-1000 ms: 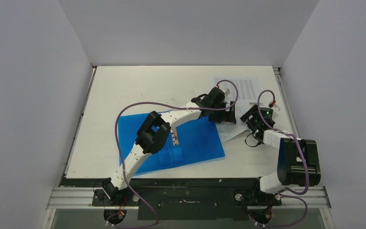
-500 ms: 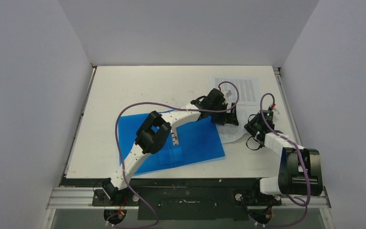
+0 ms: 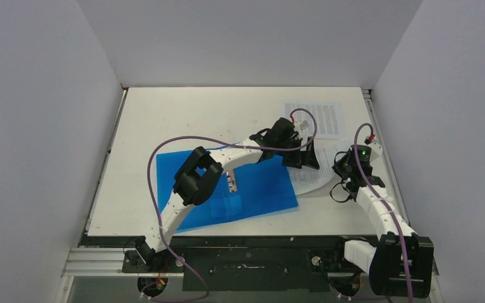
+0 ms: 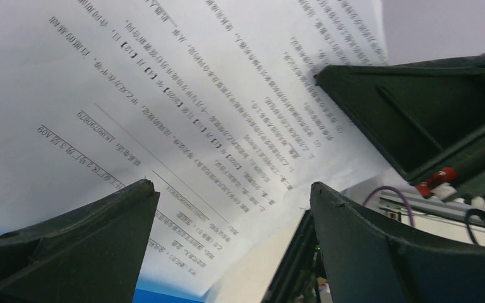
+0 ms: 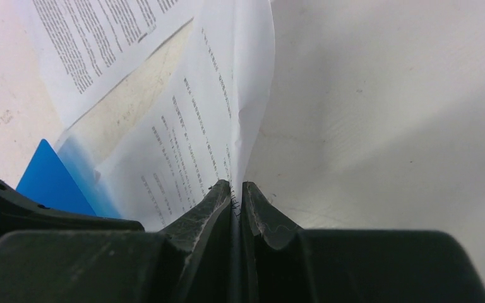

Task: Put the files into the folder

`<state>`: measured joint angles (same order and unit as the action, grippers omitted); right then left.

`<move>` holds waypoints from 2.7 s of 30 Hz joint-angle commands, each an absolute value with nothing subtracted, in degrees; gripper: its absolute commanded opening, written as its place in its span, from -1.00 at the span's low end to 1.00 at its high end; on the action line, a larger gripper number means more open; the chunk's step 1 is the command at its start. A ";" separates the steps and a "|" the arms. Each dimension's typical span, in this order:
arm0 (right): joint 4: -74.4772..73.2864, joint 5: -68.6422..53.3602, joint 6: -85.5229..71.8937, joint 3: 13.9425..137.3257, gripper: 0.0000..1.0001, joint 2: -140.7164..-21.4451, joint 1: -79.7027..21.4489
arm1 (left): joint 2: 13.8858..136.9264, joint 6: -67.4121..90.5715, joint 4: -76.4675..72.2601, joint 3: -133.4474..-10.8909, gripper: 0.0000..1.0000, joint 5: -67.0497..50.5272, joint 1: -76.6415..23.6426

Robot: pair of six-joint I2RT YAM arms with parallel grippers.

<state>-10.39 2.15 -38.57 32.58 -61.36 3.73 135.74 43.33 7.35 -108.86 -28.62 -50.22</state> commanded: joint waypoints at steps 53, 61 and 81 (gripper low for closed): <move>-4.61 -56.97 -28.67 60.13 -0.68 -56.98 -21.41 | 48.34 23.81 20.25 -57.78 0.94 -6.63 -38.23; 6.27 -61.84 -35.04 56.46 -0.69 -55.20 -24.97 | 37.44 23.91 20.68 -51.96 0.93 -12.27 -38.14; 6.94 -60.64 -35.03 59.14 -0.68 -52.53 -32.48 | 32.33 31.92 8.94 -47.28 0.75 -31.43 -38.14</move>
<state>5.58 -60.86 -37.10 56.25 -53.08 -31.97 33.32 29.36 15.99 -46.68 -23.35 -38.46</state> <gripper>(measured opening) 0.161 0.924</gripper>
